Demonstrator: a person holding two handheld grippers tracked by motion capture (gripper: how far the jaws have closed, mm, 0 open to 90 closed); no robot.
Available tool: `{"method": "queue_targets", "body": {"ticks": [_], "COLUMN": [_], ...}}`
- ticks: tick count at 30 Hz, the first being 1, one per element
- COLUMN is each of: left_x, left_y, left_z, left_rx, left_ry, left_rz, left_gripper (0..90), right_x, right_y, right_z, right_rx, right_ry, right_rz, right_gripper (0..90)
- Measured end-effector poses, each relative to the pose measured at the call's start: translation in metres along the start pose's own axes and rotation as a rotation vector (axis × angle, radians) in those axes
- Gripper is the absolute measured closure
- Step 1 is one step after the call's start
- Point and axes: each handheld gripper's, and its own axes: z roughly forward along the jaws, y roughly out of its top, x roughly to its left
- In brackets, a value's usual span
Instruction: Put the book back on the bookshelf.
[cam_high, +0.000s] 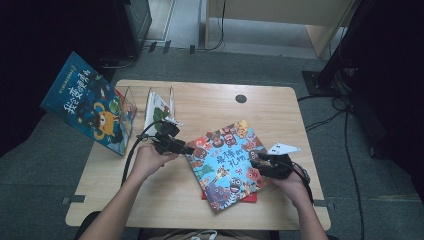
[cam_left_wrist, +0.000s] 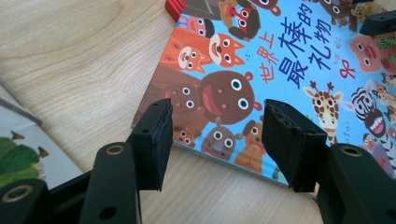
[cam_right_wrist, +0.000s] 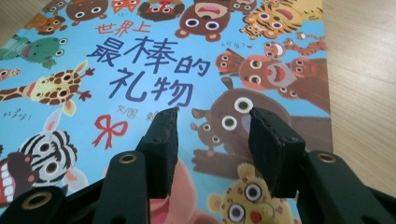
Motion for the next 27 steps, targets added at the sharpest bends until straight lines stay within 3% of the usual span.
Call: {"method": "queue_targets", "body": {"ticks": [15, 20, 27], "left_x": [0.007, 0.008, 0.011], "left_y": [0.003, 0.004, 0.006], "left_z": [0.020, 0.026, 0.029], "left_rx": [-0.014, -0.015, -0.042], "left_ry": [-0.007, 0.025, 0.001], "left_rz": [0.015, 0.009, -0.002], "left_gripper": [44.0, 44.2, 42.7], "right_x": [-0.001, -0.003, -0.003], "right_y": [-0.020, -0.027, -0.035], "right_z": [-0.021, -0.027, -0.034], "right_rx": [0.008, 0.003, 0.014], "right_ry": [-0.004, -0.001, -0.003], "right_rz": [0.035, 0.041, 0.054], "right_gripper": [67.4, 74.2, 85.3]}}
